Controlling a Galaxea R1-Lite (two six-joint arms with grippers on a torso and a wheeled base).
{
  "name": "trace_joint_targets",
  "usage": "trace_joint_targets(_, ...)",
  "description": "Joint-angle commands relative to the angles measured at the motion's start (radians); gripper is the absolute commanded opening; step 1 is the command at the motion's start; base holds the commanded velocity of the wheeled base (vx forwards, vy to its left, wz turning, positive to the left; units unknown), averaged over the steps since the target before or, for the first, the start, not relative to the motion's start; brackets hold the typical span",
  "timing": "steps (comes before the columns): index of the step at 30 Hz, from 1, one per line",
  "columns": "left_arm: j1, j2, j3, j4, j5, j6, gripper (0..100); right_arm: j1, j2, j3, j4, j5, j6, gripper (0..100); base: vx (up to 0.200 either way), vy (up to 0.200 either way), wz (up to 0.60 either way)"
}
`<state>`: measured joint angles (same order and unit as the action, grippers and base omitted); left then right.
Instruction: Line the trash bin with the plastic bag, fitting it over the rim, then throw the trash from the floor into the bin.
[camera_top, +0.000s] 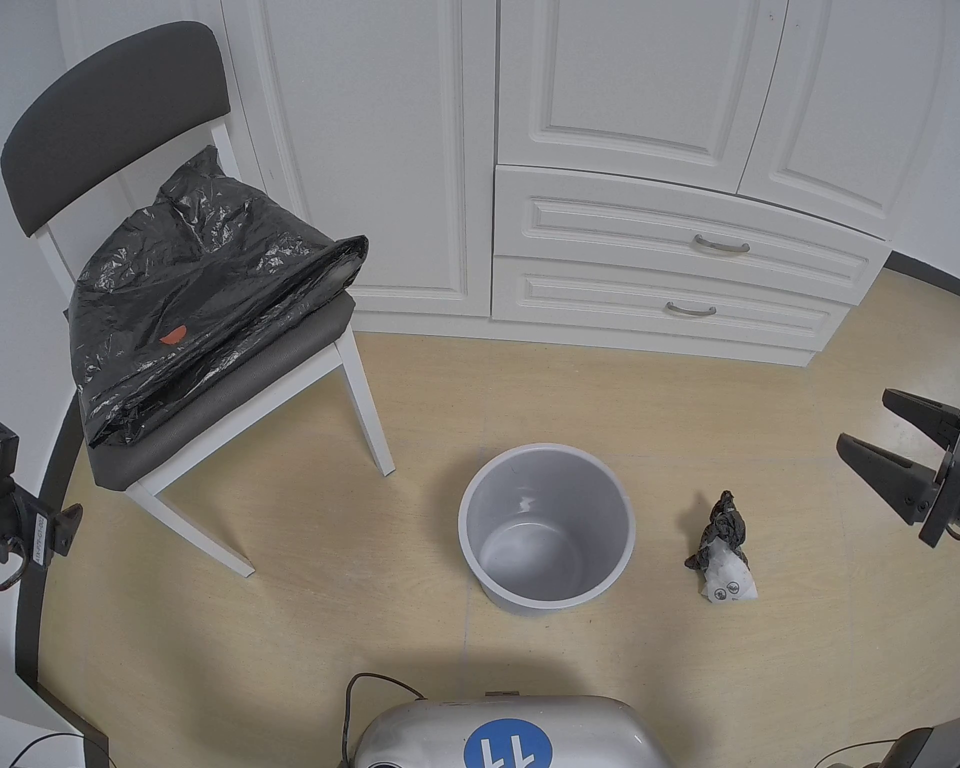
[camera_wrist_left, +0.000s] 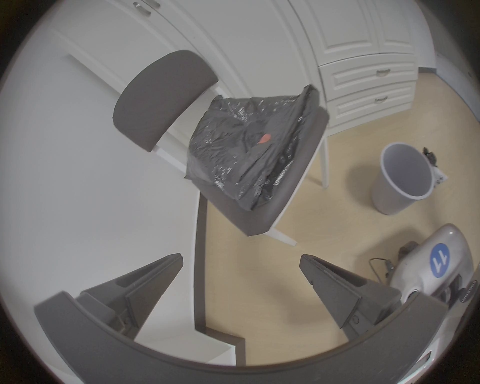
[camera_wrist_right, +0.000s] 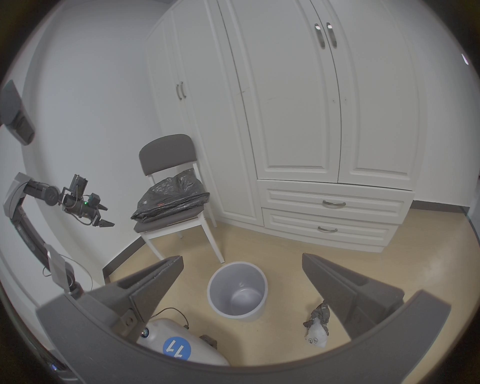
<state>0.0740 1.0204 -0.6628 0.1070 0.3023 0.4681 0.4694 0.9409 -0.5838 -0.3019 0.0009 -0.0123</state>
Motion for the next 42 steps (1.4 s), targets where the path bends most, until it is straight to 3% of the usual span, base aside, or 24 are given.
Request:
trace_joint_targets(1, 0.082, 0.102, 0.011, -0.066, 0.011, 0.02, 100, 0.003, 0.055, 0.004, -0.036, -0.028, 0.02, 100, 0.0, 0.0, 0.0)
trace_joint_targets(10, 0.066, 0.216, -0.005, -0.112, 0.009, 0.021, 100, 0.002, 0.05, 0.015, -0.037, -0.03, 0.02, 100, 0.0, 0.0, 0.0)
trace_joint_targets(16, 0.029, 0.329, 0.005, -0.329, 0.011, 0.012, 100, -0.006, 0.082, 0.016, -0.039, -0.032, 0.057, 100, 0.0, 0.0, 0.0)
trace_joint_targets(21, 0.067, 0.423, -0.038, -0.423, -0.006, 0.014, 100, -0.006, 0.084, 0.01, -0.039, -0.032, 0.095, 100, 0.0, 0.0, 0.0)
trace_joint_targets(26, 0.087, 0.469, -0.075, -0.434, -0.106, 0.011, 100, -0.014, 0.082, 0.001, -0.037, -0.032, 0.098, 100, 0.0, 0.0, 0.0)
trace_joint_targets(29, 0.098, 0.494, -0.101, -0.437, -0.109, 0.012, 100, -0.049, 0.081, -0.008, -0.039, -0.032, 0.106, 100, 0.0, 0.0, 0.0)
trace_joint_targets(42, 0.227, 0.57, -0.147, -0.44, -0.137, 0.014, 100, -0.051, 0.092, -0.011, -0.039, -0.03, 0.107, 100, 0.0, 0.0, 0.0)
